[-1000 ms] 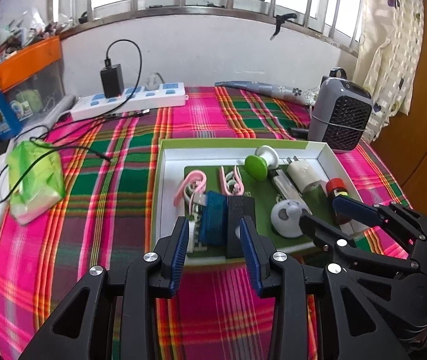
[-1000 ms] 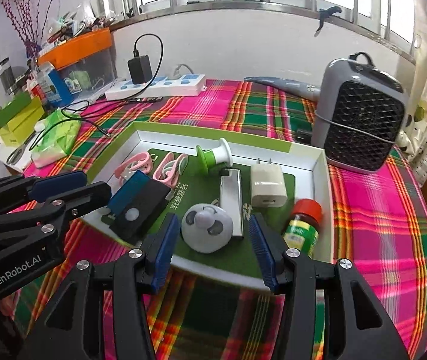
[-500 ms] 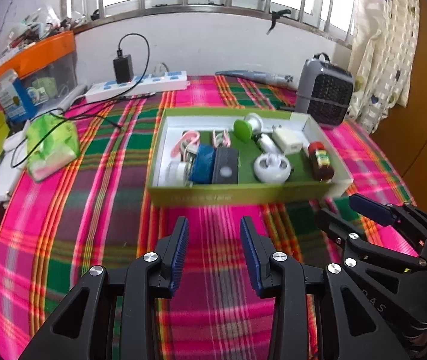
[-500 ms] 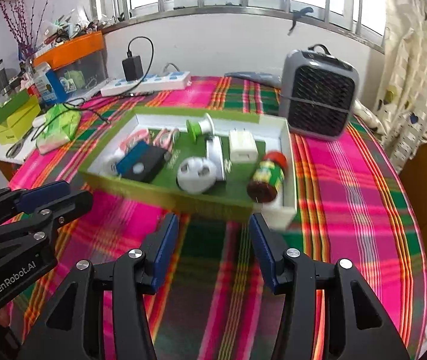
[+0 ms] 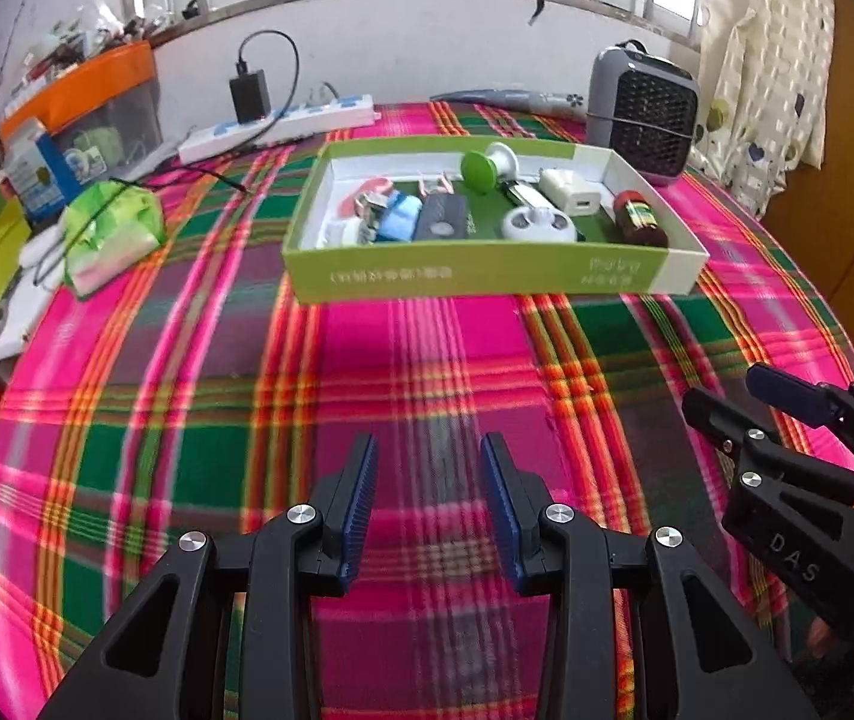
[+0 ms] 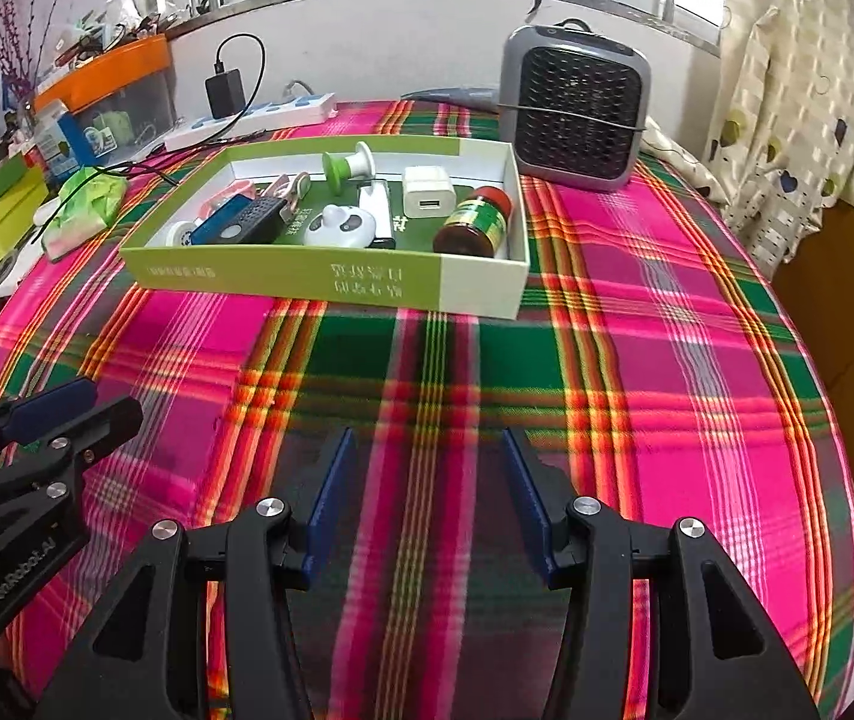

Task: Organize rigid objects

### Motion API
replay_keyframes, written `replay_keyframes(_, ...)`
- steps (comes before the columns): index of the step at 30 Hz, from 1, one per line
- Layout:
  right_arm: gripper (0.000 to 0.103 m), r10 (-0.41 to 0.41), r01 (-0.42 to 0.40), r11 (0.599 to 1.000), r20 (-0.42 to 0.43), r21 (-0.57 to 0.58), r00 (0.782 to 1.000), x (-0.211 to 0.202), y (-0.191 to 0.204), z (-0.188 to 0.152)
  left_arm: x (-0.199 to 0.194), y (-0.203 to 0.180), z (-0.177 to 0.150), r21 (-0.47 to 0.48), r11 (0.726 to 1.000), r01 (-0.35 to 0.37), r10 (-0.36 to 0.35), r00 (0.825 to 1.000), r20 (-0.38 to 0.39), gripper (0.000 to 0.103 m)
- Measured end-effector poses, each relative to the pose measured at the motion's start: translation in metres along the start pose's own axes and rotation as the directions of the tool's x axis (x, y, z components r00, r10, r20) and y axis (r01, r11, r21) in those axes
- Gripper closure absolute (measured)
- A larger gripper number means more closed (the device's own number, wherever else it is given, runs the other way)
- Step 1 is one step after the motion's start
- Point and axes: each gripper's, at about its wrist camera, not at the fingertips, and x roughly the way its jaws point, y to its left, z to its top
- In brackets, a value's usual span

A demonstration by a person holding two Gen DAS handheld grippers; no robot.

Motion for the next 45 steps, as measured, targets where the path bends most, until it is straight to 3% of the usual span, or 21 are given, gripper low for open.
replay_keyframes(12, 0.051, -0.04, 0.04, 0.999, -0.023, 0.005, 0.999, -0.003, -0.005, -0.015, 0.003, -0.014, -0.012, 0.018, 1.0, -0.024, 0.024, 1.0, -0.005, 0.068)
replay_keyframes(19, 0.041, -0.038, 0.04, 0.998, -0.031, 0.04, 0.999, -0.002, -0.013, -0.015, 0.004, -0.016, -0.012, -0.017, 0.999, -0.042, 0.042, 0.999, 0.017, 0.066)
replay_keyframes(26, 0.037, -0.025, 0.026, 0.999, -0.034, 0.047, 0.999, -0.001, -0.016, -0.015, 0.005, -0.019, -0.012, -0.025, 0.999, -0.043, 0.043, 0.999, 0.02, 0.064)
replay_keyframes(45, 0.036, -0.021, 0.023, 0.999, -0.034, 0.047, 0.999, 0.0, -0.017, -0.014, 0.005, -0.018, -0.012, -0.025, 0.999, -0.044, 0.045, 0.999, 0.021, 0.063)
